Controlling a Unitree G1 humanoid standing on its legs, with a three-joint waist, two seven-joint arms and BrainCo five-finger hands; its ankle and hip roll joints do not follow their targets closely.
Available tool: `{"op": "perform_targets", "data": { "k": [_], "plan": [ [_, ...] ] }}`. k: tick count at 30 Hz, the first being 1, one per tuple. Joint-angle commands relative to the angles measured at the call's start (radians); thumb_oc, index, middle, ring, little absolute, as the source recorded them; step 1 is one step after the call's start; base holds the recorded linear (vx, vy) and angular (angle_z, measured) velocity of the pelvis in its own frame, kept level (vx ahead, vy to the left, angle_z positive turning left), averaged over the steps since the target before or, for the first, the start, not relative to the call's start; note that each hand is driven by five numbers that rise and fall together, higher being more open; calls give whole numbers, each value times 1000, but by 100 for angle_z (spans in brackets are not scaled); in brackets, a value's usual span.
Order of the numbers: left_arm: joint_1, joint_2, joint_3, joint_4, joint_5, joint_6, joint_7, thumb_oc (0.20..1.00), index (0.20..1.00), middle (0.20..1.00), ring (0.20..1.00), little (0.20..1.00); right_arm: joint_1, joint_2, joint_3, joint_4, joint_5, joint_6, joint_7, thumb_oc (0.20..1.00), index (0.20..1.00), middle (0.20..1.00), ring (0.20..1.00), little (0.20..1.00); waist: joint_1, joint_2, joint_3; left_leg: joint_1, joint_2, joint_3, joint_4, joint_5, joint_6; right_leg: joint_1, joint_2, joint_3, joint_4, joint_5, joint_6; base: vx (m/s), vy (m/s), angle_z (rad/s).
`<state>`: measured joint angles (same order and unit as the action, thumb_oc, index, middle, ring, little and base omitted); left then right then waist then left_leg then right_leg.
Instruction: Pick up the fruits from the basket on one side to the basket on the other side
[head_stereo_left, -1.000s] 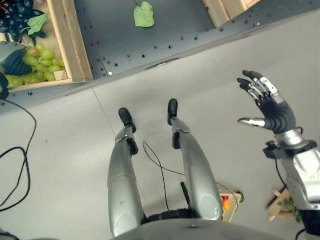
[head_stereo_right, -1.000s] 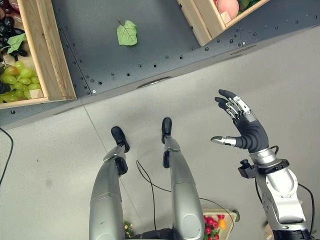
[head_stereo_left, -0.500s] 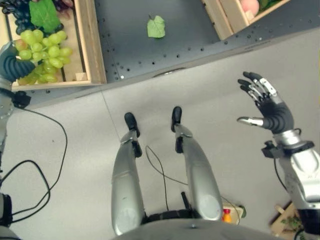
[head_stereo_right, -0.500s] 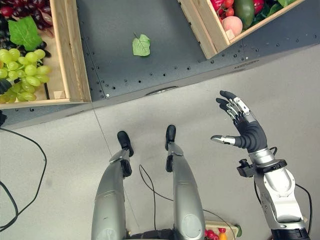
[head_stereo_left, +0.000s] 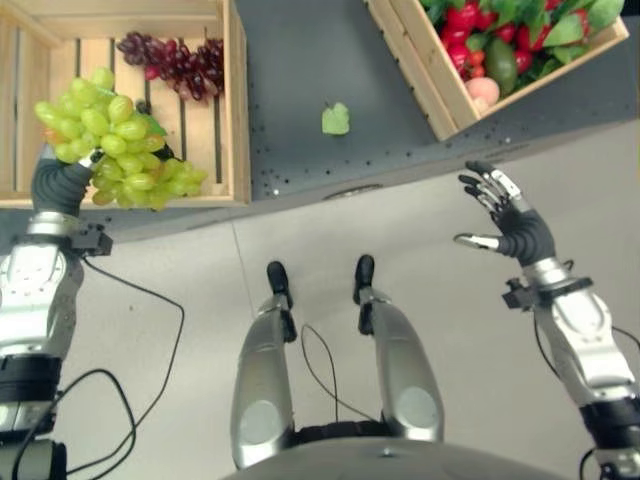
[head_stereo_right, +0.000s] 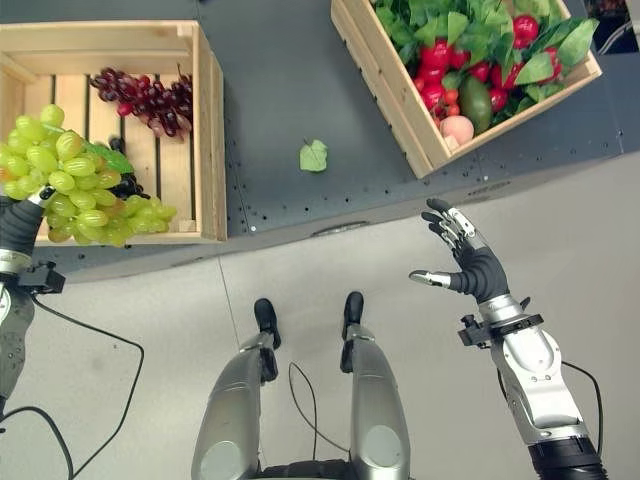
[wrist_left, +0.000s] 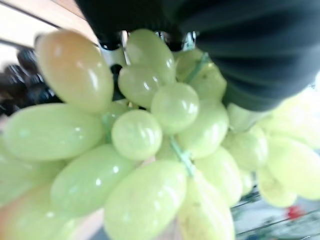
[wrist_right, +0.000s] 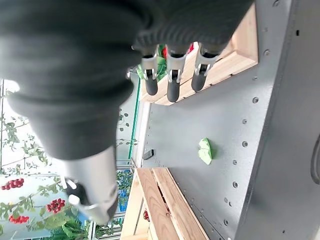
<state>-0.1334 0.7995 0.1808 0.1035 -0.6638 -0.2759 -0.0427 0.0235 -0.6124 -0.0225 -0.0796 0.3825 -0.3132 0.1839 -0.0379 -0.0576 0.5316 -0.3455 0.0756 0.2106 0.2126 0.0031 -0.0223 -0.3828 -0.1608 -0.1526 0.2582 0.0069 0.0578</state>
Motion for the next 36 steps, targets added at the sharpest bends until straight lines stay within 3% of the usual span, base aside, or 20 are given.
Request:
{"op": "perform_targets", "data": {
  "k": [1, 8, 13, 18, 25, 36],
  "plan": [
    [-61, 12, 84, -90, -95, -135, -28, 200, 200, 200, 200, 200, -15, -58, -22, -31, -10, -36, -2, 1000, 1000, 1000, 1000, 1000, -16, 35, -96, 64, -28, -39, -62, -20, -19, 18, -57, -7, 27, 0, 96, 102, -2, 11],
    [-77, -8, 23, -190, -151, -137, -80, 200, 200, 200, 200, 200, -47, -106, 0, -7, 66, -15, 53, 1000, 1000, 1000, 1000, 1000, -15, 50, -184, 158, -40, -43, -148, 3, -24, 91, -55, -23, -2, -5, 96, 69, -10, 6],
    [-72, 21, -44, -236, -139, -113, -142, 200, 200, 200, 200, 200, -88, -214, 23, -36, 109, 14, 124, 1000, 1000, 1000, 1000, 1000, -22, 49, -248, 216, -39, -41, -175, 3, -27, 147, -45, -28, -31, -9, 97, 79, -22, 1],
    [-78, 35, -163, -286, -122, -81, -192, 200, 200, 200, 200, 200, -203, -304, 137, -39, 165, 51, 179, 1000, 1000, 1000, 1000, 1000, -24, 44, -314, 270, -35, -31, -204, 4, -32, 204, -34, -31, -74, -5, 96, 68, -29, 0],
    [-77, 24, -294, -295, -77, -43, -243, 200, 200, 200, 200, 200, -300, -327, 279, -28, 217, 94, 231, 1000, 1000, 1000, 1000, 1000, -28, 35, -380, 331, -28, -17, -229, -2, -34, 260, -21, -26, -104, -8, 94, 63, -33, -3],
    [-132, 25, -444, -313, -45, -11, -300, 200, 200, 200, 200, 200, -358, -277, 378, -46, 267, 124, 276, 1000, 1000, 1000, 1000, 1000, -43, 27, -445, 393, -19, -3, -251, -12, -36, 320, -3, -19, -133, -18, 94, 55, -26, -4]
  ]
}}
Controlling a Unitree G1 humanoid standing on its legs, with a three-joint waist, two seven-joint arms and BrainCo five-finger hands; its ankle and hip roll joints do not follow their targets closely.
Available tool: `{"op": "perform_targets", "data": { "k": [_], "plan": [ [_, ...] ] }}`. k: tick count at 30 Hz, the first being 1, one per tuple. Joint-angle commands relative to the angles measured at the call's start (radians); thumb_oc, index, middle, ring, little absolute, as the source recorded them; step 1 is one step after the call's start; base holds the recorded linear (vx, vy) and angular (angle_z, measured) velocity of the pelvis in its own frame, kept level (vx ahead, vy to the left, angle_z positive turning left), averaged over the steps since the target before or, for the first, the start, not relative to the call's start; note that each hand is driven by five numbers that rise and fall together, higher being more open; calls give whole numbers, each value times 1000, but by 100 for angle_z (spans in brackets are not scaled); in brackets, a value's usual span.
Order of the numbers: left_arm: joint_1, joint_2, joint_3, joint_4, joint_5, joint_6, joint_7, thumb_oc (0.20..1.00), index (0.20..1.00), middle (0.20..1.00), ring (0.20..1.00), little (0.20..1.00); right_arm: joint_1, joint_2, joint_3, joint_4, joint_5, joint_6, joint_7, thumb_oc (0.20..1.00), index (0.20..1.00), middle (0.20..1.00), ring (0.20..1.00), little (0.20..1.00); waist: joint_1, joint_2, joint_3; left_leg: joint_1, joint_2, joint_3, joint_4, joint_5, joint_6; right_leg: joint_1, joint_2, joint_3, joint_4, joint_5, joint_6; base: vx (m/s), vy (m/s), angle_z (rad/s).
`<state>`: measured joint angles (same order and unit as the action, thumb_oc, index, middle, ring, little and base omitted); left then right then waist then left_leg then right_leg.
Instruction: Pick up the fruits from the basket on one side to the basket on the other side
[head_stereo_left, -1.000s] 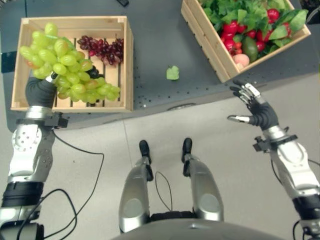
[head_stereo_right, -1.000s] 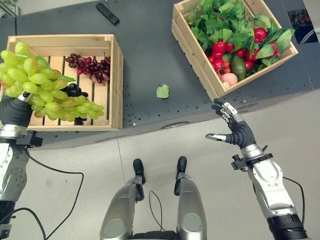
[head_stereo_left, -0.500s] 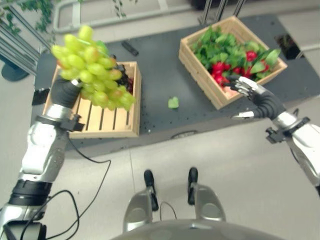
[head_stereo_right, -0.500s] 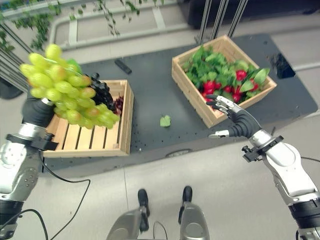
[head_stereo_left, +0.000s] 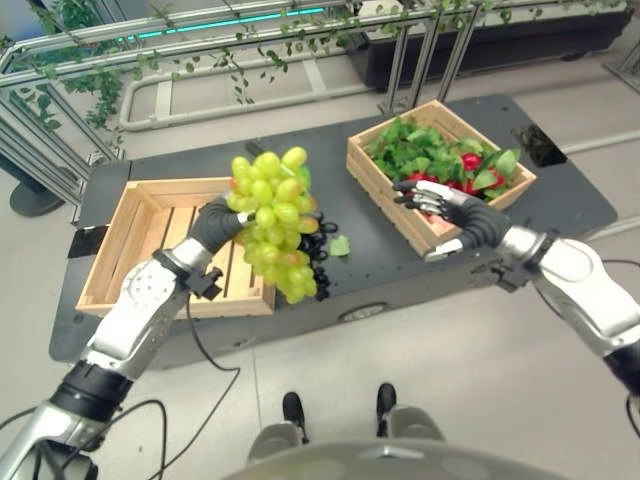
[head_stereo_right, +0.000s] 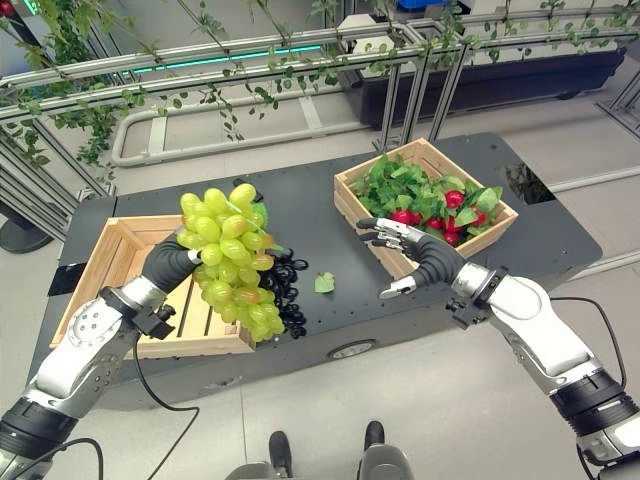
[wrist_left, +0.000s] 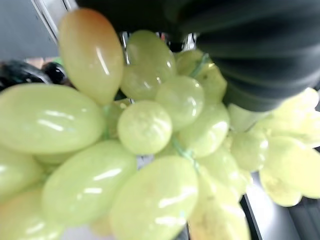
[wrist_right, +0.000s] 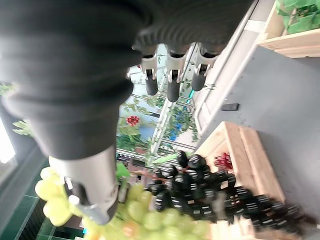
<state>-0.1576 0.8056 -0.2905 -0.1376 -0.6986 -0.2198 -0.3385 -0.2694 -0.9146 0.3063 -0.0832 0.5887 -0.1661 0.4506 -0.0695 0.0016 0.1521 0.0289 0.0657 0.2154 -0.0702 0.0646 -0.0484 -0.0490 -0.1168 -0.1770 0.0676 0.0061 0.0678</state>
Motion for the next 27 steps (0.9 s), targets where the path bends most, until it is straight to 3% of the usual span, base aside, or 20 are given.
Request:
{"op": "perform_targets", "data": {
  "k": [1, 27],
  "plan": [
    [-116, 16, 18, -67, -7, -67, -3, 200, 200, 200, 200, 200, -68, 33, 54, -40, 67, -22, 10, 1000, 1000, 1000, 1000, 1000, -12, -32, -68, 21, -9, -7, 29, -73, -10, -13, -46, 7, 55, -16, 85, 26, -9, -7],
    [-205, -75, -5, -14, 45, -69, 11, 200, 200, 200, 200, 200, -82, 188, 124, -28, 4, -8, 43, 1000, 1000, 1000, 1000, 1000, -24, -29, -98, 35, -16, -2, 21, -79, 0, -3, -41, 30, 36, -14, 85, 1, 0, 0]
  ]
}}
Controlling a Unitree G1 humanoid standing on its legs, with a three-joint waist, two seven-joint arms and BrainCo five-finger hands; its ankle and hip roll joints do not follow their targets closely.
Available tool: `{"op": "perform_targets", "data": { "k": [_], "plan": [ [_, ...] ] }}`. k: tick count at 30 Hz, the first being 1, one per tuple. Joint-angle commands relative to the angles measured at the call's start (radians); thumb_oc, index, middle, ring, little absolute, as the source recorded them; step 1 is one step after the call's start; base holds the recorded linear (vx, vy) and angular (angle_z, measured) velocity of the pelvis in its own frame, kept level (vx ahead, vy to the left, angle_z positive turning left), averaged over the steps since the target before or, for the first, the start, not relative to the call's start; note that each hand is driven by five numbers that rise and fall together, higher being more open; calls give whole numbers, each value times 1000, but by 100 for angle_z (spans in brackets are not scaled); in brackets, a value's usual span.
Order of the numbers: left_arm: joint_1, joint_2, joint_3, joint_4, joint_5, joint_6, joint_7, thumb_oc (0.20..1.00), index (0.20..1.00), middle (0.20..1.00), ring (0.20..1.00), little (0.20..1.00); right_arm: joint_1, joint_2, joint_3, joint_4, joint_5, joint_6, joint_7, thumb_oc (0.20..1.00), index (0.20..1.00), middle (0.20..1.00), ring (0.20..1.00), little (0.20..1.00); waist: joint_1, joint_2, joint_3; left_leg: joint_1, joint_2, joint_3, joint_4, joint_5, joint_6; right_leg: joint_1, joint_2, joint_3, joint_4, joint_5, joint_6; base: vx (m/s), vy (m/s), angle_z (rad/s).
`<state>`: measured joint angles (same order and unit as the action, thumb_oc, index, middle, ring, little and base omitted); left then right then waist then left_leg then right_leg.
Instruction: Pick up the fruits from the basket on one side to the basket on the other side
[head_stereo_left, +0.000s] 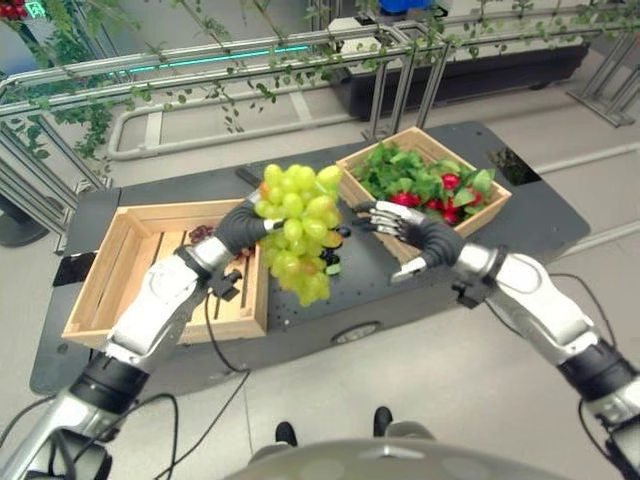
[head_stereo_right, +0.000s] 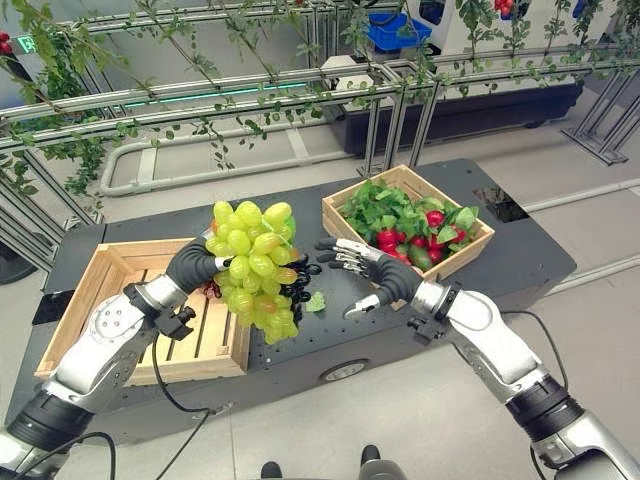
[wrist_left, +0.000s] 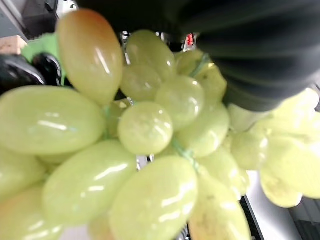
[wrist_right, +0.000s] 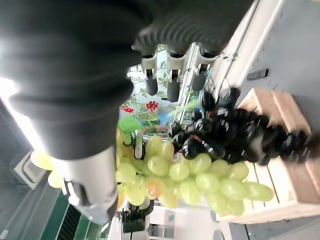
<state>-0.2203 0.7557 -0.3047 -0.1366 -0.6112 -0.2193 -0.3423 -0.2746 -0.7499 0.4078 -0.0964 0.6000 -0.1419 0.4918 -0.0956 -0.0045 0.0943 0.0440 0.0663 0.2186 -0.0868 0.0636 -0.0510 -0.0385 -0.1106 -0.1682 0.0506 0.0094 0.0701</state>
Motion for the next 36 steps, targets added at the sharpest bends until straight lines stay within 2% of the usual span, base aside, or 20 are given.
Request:
{"op": "perform_targets", "data": {
  "k": [1, 10, 21, 29, 30, 31, 32, 33, 36],
  "plan": [
    [-158, -34, -6, -12, -43, -67, 15, 200, 200, 200, 200, 200, -80, 37, 37, 2, -13, -30, 2, 1000, 1000, 1000, 1000, 1000, 2, -21, -40, 21, -16, -6, 37, -78, 3, -14, -48, 21, 55, -18, 82, 0, 0, 0],
    [-253, -56, -81, 13, -46, -70, 22, 200, 200, 200, 200, 200, -125, 97, 78, 60, -16, -43, -19, 1000, 1000, 1000, 1000, 1000, 0, -19, -43, 23, -20, -12, 35, -79, 5, -7, -52, 20, 57, -19, 82, 0, 0, 0],
    [-318, -112, -183, -21, -114, -33, -10, 200, 200, 200, 200, 200, -138, 144, 112, 91, -30, -48, -30, 1000, 1000, 1000, 1000, 1000, -5, -11, -43, 21, -30, -23, 32, -81, 13, -5, -62, 19, 62, -17, 87, 0, 0, 0],
    [-326, -133, -212, -37, -140, -21, -20, 200, 200, 200, 200, 200, -143, 182, 118, 137, -39, -56, -54, 1000, 1000, 1000, 1000, 1000, -6, -4, -45, 22, -39, -25, 29, -85, 19, -6, -69, 21, 65, -17, 89, 0, 0, 0],
    [-326, -133, -214, -41, -140, -19, -21, 200, 200, 200, 200, 200, -143, 189, 120, 138, -34, -55, -54, 856, 856, 856, 856, 856, -6, -3, -45, 22, -41, -25, 29, -85, 19, -6, -70, 21, 66, -16, 90, 0, 0, 0],
    [-322, -135, -216, -42, -141, -18, -22, 200, 200, 200, 200, 200, -143, 197, 123, 141, -30, -55, -52, 297, 297, 297, 297, 297, -6, -1, -44, 22, -43, -27, 29, -85, 20, -5, -73, 21, 67, -16, 91, 0, 0, 0],
    [-322, -135, -216, -42, -141, -18, -22, 200, 200, 200, 200, 200, -143, 197, 123, 141, -30, -55, -52, 297, 297, 297, 297, 297, -6, -1, -44, 22, -43, -27, 29, -85, 20, -5, -73, 21, 67, -16, 91, 0, 0, 0],
    [-321, -135, -216, -43, -141, -18, -22, 200, 200, 200, 200, 200, -144, 198, 125, 141, -31, -53, -50, 200, 200, 200, 200, 200, -6, -1, -44, 22, -43, -28, 29, -86, 21, -6, -74, 22, 68, -16, 90, 0, 0, 0],
    [-319, -136, -218, -43, -138, -17, -20, 200, 200, 200, 200, 200, -142, 204, 130, 137, -32, -52, -48, 200, 200, 200, 200, 200, -7, 2, -44, 24, -45, -29, 27, -86, 22, -7, -75, 22, 70, -17, 91, 0, 0, 0]
  ]
}}
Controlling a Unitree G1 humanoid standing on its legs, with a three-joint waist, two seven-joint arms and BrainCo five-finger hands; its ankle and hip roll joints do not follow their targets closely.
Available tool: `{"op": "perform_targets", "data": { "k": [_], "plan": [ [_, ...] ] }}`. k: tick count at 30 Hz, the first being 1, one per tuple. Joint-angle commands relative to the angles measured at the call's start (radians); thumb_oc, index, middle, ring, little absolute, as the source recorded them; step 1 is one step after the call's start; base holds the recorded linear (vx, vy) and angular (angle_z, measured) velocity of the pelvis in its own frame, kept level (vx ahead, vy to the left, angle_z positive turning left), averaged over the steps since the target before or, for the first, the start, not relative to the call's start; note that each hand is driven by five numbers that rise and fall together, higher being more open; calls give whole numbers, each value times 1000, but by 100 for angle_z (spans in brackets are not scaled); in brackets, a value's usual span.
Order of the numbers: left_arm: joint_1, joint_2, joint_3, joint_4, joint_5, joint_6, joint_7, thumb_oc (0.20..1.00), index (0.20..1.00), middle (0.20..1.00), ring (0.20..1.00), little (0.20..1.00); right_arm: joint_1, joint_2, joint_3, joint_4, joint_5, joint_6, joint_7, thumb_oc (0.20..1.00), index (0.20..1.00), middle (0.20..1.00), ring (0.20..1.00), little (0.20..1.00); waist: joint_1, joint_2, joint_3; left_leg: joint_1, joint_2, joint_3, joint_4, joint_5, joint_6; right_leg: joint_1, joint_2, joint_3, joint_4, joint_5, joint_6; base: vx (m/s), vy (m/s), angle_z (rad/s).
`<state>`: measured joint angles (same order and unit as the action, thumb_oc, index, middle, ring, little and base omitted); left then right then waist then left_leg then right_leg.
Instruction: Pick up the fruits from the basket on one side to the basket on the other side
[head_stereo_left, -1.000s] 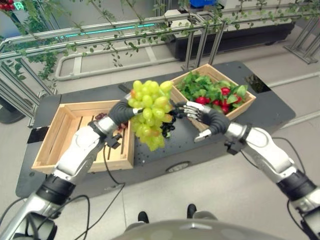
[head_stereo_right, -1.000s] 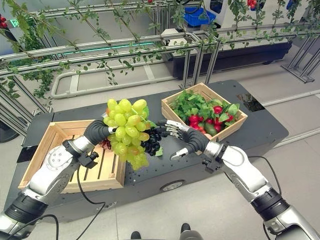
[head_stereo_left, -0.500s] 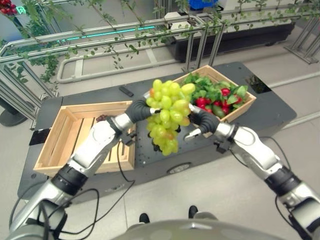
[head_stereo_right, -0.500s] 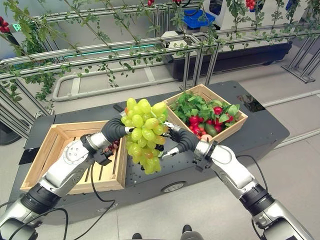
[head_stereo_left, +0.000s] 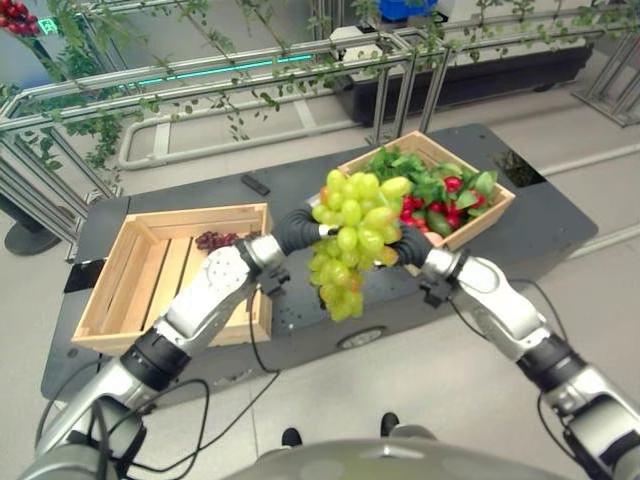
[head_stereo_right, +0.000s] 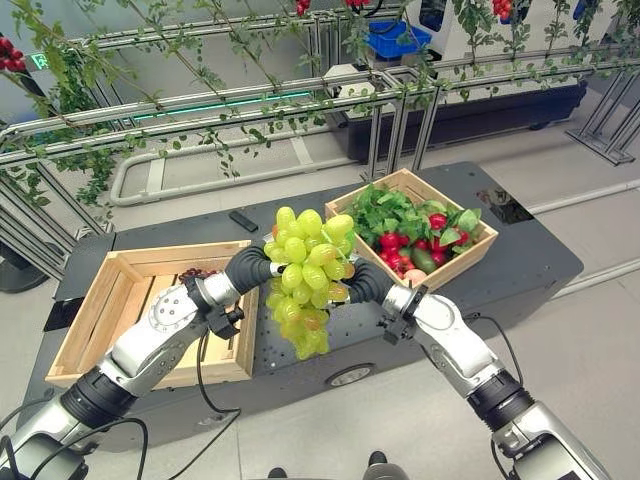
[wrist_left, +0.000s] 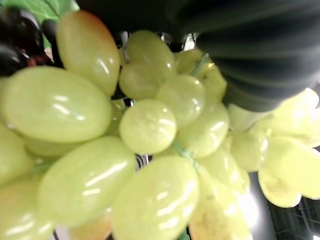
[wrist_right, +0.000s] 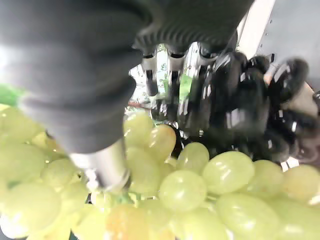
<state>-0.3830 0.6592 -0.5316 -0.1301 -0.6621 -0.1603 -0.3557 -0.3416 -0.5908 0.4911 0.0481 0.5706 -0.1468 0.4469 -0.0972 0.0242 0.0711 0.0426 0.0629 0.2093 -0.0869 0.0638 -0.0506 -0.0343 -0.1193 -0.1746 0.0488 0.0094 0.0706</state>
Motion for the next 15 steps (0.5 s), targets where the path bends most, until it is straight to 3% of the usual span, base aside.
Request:
{"op": "perform_targets", "data": {
  "k": [1, 15],
  "plan": [
    [-154, -40, 12, -49, -87, -79, -6, 200, 200, 200, 200, 200, -70, 54, 46, -6, -2, -50, -5, 200, 200, 200, 200, 200, -5, -26, -22, 26, -41, -18, 26, -86, 22, -10, -67, 30, 72, -17, 90, 0, 0, 0],
    [-134, -50, 32, -50, -70, -83, 0, 200, 200, 200, 200, 200, -46, 53, 39, -12, -28, -51, -6, 200, 200, 200, 200, 200, -1, -33, -25, 27, -35, -20, 21, -80, 18, -4, -60, 24, 62, -18, 89, 0, 0, 0]
  ]
}}
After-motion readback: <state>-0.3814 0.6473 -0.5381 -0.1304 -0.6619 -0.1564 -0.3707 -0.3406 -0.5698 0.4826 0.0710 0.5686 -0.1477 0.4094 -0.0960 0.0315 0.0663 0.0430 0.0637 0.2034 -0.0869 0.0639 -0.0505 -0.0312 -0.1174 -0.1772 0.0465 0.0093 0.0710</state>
